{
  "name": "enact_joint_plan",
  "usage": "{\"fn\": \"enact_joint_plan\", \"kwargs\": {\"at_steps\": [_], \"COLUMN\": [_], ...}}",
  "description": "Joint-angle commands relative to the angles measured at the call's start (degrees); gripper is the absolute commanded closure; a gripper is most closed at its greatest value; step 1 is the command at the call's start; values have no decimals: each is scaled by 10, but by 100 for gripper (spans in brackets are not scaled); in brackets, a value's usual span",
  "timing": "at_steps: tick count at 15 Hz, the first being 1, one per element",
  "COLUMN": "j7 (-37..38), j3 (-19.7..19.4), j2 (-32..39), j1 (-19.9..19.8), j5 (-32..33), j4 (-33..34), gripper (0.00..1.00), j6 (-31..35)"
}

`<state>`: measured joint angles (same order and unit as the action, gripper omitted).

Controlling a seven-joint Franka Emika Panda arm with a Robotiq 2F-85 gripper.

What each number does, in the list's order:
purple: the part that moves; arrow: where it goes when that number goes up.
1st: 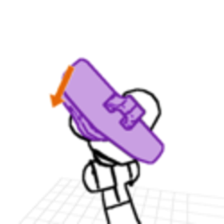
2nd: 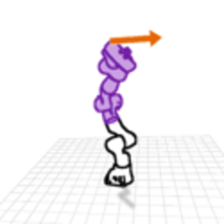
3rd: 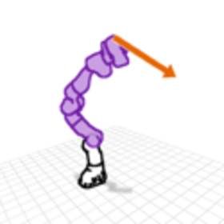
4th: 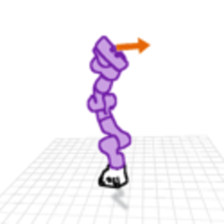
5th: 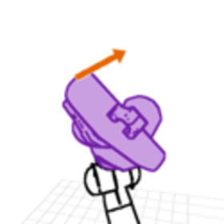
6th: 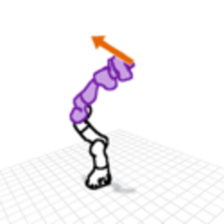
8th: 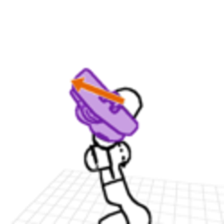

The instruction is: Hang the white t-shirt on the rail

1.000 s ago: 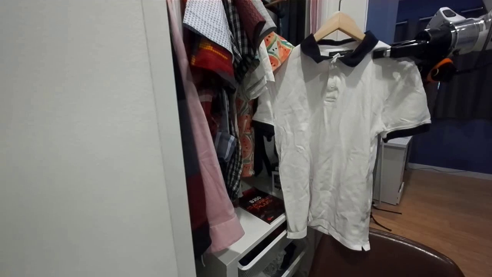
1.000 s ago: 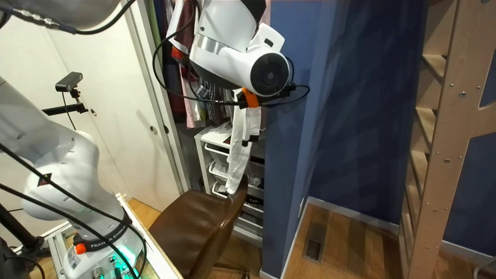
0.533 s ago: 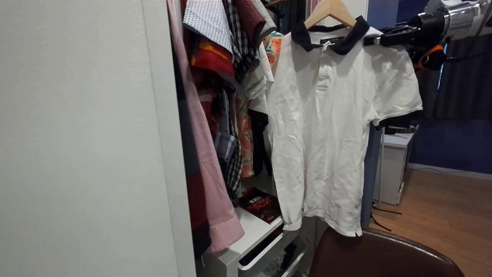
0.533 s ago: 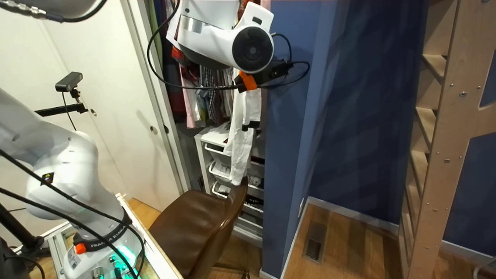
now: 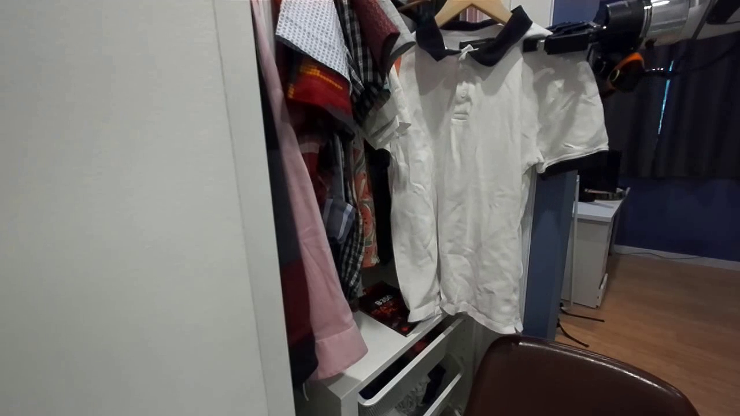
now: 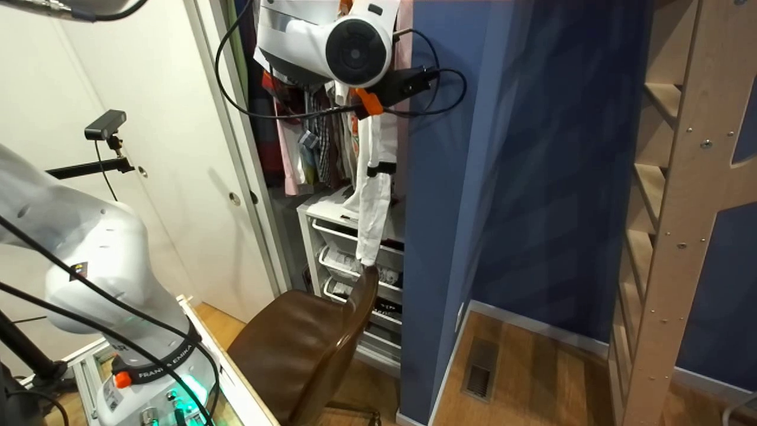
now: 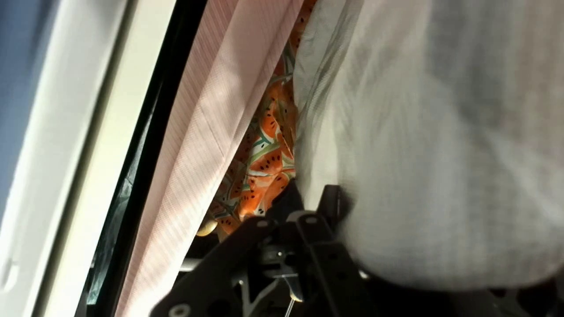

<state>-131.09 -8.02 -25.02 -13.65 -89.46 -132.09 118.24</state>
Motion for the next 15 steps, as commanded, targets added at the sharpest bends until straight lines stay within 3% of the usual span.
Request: {"fn": "enact_joint_plan", "kwargs": {"at_steps": [1, 6, 7, 15], "j7": [0, 0, 0, -29], "j3": [-1, 0, 0, 52], "j2": [0, -1, -1, 10], "j1": [6, 7, 7, 47], "j5": [-1, -2, -2, -112], "j4": [4, 6, 6, 53], "gripper": [84, 84, 96, 96], "j6": [2, 3, 3, 86]}}
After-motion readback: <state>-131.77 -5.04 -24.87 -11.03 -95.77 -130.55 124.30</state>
